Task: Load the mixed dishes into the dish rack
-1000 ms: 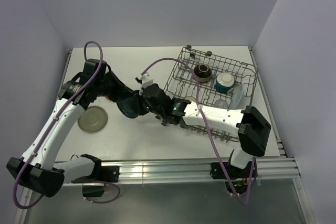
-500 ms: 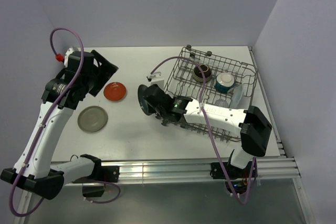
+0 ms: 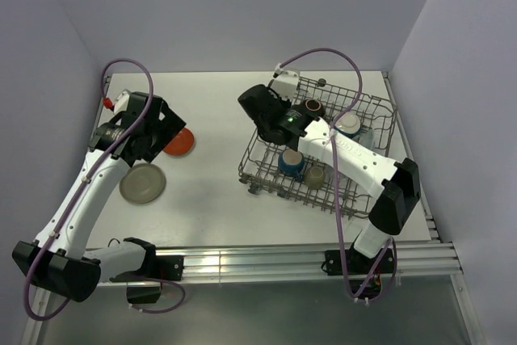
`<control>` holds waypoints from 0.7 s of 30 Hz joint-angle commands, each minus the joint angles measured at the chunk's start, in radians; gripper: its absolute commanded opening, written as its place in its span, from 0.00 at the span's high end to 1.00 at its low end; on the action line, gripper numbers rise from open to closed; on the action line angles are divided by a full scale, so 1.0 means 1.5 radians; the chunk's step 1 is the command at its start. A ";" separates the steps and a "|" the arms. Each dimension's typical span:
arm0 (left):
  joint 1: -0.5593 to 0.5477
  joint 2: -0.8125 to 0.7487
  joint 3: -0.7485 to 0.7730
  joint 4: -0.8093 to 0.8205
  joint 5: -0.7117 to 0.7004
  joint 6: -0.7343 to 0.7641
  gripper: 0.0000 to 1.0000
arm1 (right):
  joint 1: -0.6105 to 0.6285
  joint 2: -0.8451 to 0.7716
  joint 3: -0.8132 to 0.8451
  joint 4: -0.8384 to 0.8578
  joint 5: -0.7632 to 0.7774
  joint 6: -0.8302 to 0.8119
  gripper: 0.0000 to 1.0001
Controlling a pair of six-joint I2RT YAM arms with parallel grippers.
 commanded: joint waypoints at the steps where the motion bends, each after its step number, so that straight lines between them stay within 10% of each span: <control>1: 0.004 0.002 0.001 0.032 -0.005 0.019 0.01 | -0.021 0.017 0.037 -0.052 0.068 0.048 1.00; 21: 0.031 0.104 -0.033 0.049 0.053 0.032 0.01 | -0.096 0.185 0.114 -0.167 0.047 0.130 1.00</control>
